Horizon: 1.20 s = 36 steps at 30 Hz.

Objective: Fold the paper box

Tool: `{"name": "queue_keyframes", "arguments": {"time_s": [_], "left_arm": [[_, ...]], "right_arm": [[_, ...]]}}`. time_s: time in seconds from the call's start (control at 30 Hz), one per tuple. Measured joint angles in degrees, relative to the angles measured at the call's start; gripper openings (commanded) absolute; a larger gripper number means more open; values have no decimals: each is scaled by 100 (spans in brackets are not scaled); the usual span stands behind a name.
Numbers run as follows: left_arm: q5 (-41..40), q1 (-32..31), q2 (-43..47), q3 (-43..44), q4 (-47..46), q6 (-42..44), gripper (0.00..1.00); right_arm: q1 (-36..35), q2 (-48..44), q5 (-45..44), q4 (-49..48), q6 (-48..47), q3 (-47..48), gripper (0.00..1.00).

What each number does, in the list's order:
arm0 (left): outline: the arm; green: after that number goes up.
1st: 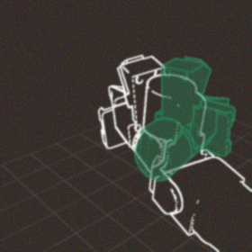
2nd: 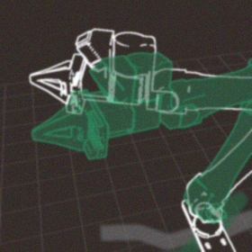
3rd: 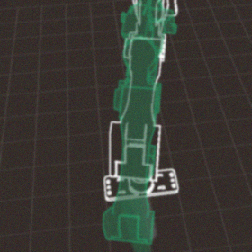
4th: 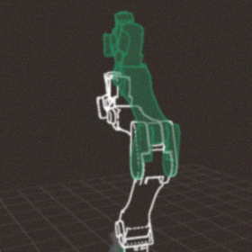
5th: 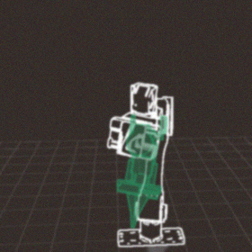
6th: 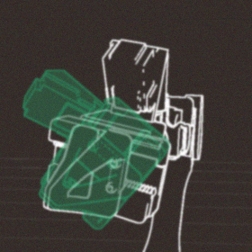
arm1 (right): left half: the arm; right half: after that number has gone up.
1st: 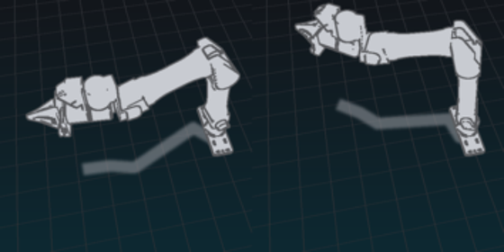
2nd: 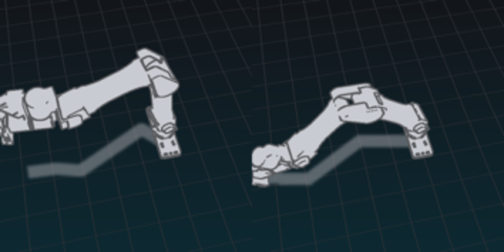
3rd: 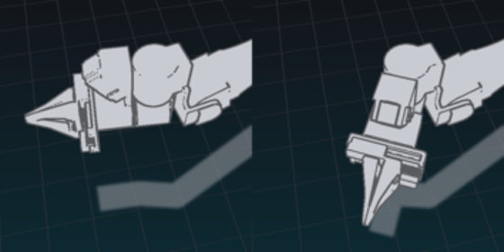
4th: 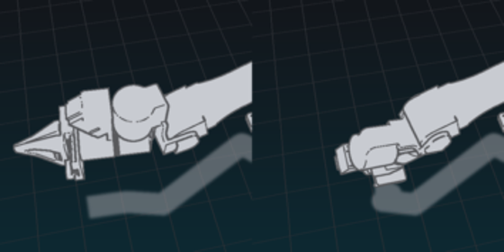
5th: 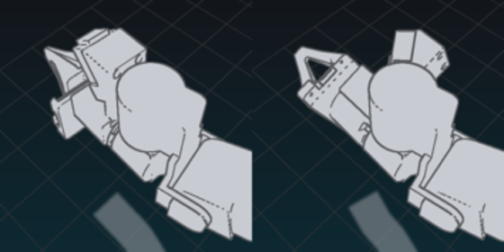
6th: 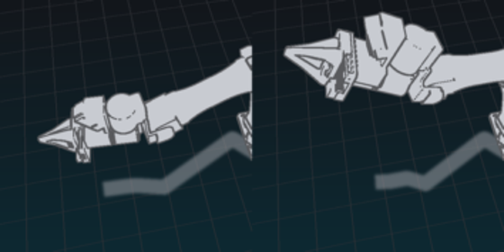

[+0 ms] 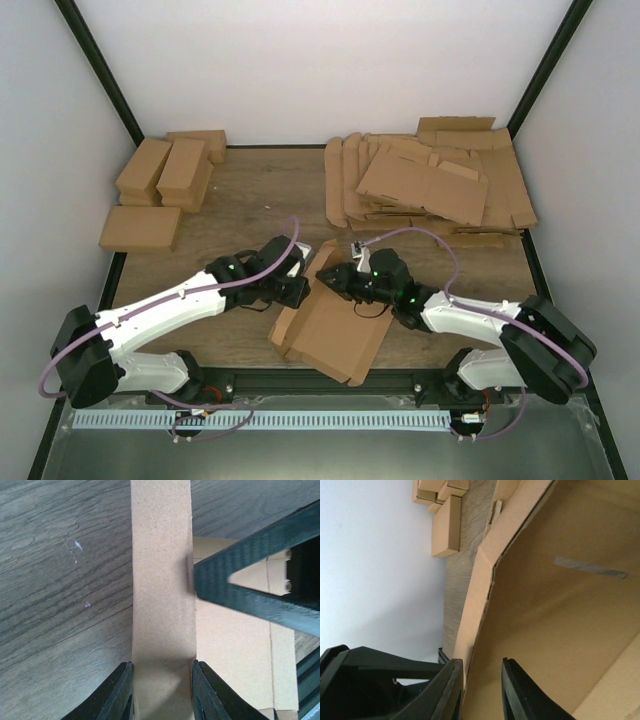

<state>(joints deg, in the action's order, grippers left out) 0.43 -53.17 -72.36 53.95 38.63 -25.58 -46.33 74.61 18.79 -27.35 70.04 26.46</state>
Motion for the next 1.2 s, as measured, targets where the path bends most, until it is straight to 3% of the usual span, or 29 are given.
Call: {"name": "queue_keyframes", "arguments": {"time_s": [0.67,0.87,1.0,1.2], "left_arm": [[245,52,2,-83,-63,190,34],[293,52,-68,4,0,205,34],[332,52,-79,74,72,203,34],[396,52,-79,125,116,199,32]], "right_arm": [[339,-931,-437,1464,-800,2,31],[688,-1349,-560,1722,-1744,-140,32],[796,-1554,-557,1937,-2487,-205,48],[1071,-1635,-533,1965,-2830,-302,48]]}}
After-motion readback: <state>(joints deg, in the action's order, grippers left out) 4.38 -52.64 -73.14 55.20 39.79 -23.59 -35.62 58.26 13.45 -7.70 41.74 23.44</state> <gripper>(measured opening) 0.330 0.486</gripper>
